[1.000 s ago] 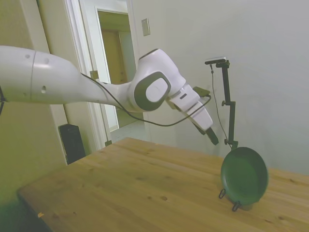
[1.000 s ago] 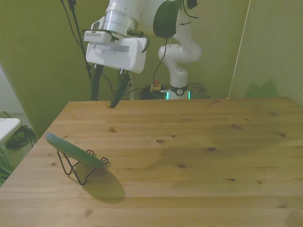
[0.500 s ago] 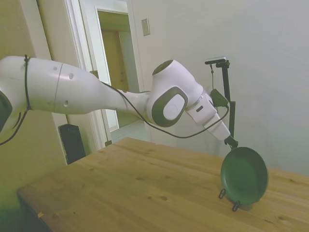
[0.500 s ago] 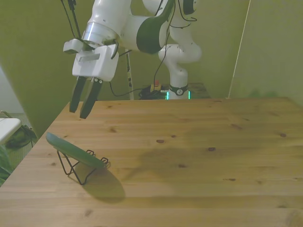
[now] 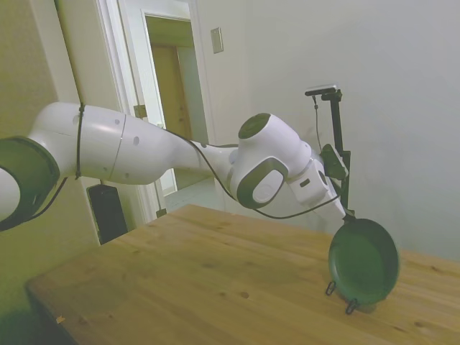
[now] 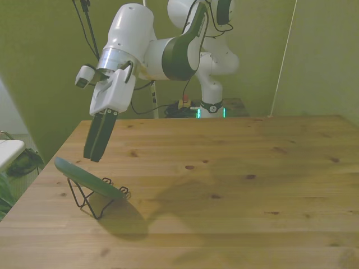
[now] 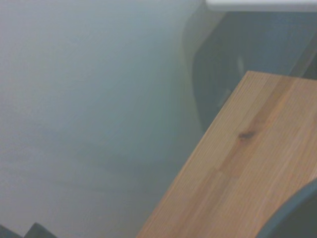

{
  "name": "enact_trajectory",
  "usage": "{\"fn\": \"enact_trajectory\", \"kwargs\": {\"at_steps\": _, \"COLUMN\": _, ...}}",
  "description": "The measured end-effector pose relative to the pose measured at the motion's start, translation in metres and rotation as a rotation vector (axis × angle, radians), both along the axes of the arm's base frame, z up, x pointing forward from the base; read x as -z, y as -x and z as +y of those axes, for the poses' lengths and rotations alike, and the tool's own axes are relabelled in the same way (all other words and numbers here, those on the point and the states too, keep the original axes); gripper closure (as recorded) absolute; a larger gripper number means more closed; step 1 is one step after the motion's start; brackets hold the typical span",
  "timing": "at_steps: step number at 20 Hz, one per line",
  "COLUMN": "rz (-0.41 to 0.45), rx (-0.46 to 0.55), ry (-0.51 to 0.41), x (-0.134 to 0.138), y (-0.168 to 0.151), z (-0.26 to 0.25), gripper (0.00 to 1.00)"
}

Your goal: Unload the plate

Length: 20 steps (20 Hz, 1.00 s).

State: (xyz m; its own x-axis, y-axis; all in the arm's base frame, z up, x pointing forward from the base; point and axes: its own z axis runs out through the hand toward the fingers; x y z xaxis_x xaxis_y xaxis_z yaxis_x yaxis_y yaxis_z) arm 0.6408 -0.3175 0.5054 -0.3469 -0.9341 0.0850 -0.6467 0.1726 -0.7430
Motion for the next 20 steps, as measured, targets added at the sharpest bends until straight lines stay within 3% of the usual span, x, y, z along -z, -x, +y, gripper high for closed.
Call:
{"fn": "enact_trajectory", "kwargs": {"at_steps": 15, "rz": 0.026, "rx": 0.052, "ry": 0.009, "x": 0.032, "y": 0.002, "z": -0.036, "gripper": 0.00}}
{"fn": "enact_trajectory", "kwargs": {"at_steps": 16, "rz": 0.028, "rx": 0.054, "ry": 0.012, "x": 0.035, "y": 0.001, "z": -0.038, "gripper": 1.00}}
{"fn": "enact_trajectory", "kwargs": {"at_steps": 20, "rz": 0.031, "rx": 0.058, "ry": 0.017, "x": 0.040, "y": -0.002, "z": -0.043, "gripper": 1.00}}
